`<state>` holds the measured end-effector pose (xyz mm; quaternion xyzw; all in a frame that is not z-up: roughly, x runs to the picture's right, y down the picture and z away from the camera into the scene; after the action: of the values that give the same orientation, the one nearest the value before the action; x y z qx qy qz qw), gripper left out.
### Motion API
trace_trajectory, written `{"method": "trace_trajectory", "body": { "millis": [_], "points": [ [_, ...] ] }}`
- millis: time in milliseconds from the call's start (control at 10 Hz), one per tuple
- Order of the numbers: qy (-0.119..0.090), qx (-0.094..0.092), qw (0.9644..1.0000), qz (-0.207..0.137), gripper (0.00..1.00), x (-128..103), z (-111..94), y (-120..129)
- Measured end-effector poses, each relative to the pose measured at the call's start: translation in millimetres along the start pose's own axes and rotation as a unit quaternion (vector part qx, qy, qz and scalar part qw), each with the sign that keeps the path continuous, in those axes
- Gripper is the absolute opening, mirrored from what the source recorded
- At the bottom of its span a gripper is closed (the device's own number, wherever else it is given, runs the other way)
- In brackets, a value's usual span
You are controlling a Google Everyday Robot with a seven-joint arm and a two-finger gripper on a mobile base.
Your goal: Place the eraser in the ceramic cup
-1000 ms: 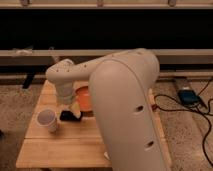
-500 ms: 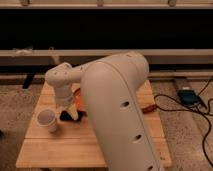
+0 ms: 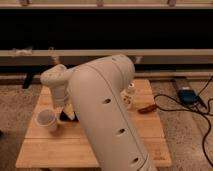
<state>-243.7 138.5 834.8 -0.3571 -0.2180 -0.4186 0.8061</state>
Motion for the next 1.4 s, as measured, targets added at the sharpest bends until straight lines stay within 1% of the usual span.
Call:
{"method": "trace_trajectory", "body": {
  "millis": [200, 300, 500, 600, 700, 900, 1000, 1200, 1400],
  "points": [
    [0.0, 0.001, 0.9999, 0.016, 0.8, 13.1, 10.2, -4.8],
    [0.0, 0.003, 0.9996, 0.027, 0.8, 22.6, 10.4, -4.2],
    [-0.004, 0.013, 0.9979, 0.064, 0.8, 52.0, 10.5, 6.5],
    [-0.007, 0.017, 0.9965, 0.081, 0.8, 63.4, 9.7, 15.3],
    [-0.01, 0.022, 0.9953, 0.094, 0.8, 70.2, 10.0, 20.8],
    [-0.02, 0.026, 0.9932, 0.112, 0.8, 73.4, 13.6, 33.3],
    [-0.023, 0.026, 0.9919, 0.122, 0.8, 76.8, 16.3, 44.6],
    [-0.034, 0.024, 0.9911, 0.127, 0.8, 64.4, 21.6, 50.9],
    [-0.045, 0.029, 0.9887, 0.14, 0.8, 55.0, 23.0, 55.4]
  ]
}}
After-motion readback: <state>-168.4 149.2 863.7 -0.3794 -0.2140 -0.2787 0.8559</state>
